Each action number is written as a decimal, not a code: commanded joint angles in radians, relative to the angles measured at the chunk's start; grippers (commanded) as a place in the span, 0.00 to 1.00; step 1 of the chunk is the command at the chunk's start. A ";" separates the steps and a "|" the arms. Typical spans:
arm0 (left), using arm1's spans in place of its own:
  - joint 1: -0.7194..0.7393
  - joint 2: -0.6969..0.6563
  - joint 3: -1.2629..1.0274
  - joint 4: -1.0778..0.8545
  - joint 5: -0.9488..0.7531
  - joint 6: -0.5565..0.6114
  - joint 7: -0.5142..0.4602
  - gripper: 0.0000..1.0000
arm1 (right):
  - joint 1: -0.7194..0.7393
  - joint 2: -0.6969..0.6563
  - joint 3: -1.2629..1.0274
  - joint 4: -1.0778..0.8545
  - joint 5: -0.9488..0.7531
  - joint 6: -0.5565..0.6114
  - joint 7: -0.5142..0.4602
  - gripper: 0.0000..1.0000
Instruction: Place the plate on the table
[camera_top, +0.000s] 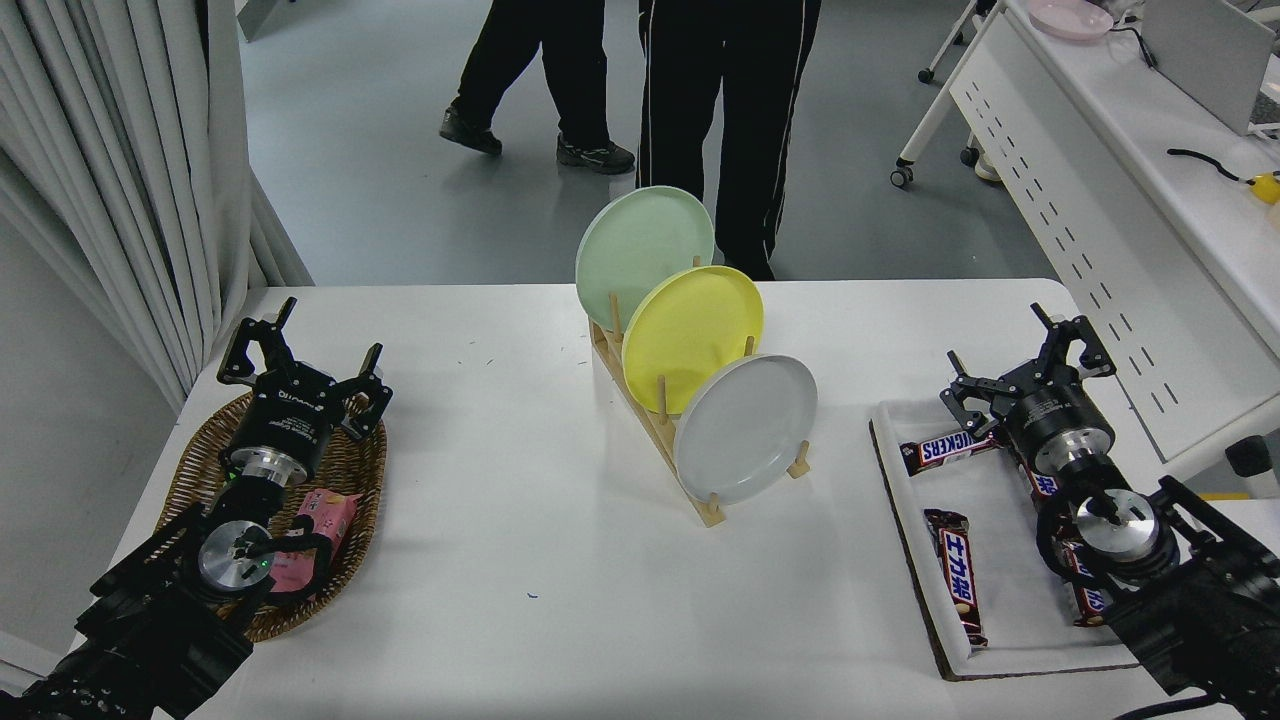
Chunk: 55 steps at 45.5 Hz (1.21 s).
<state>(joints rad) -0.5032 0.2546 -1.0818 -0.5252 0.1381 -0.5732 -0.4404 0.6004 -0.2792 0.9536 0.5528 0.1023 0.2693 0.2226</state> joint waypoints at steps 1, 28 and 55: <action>0.000 0.000 0.000 0.001 0.000 0.001 0.000 1.00 | 0.004 -0.014 -0.021 0.025 0.000 -0.038 0.000 0.99; 0.000 0.000 0.000 0.001 0.000 0.000 0.000 1.00 | -0.010 -0.087 -0.130 0.167 0.013 -0.099 0.003 0.99; 0.000 0.000 0.000 -0.001 0.000 0.001 0.000 1.00 | 0.033 -0.120 -0.190 0.193 0.020 -0.180 0.000 0.99</action>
<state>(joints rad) -0.5031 0.2546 -1.0819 -0.5251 0.1381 -0.5729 -0.4406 0.6223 -0.3882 0.7768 0.7282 0.1182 0.1147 0.2237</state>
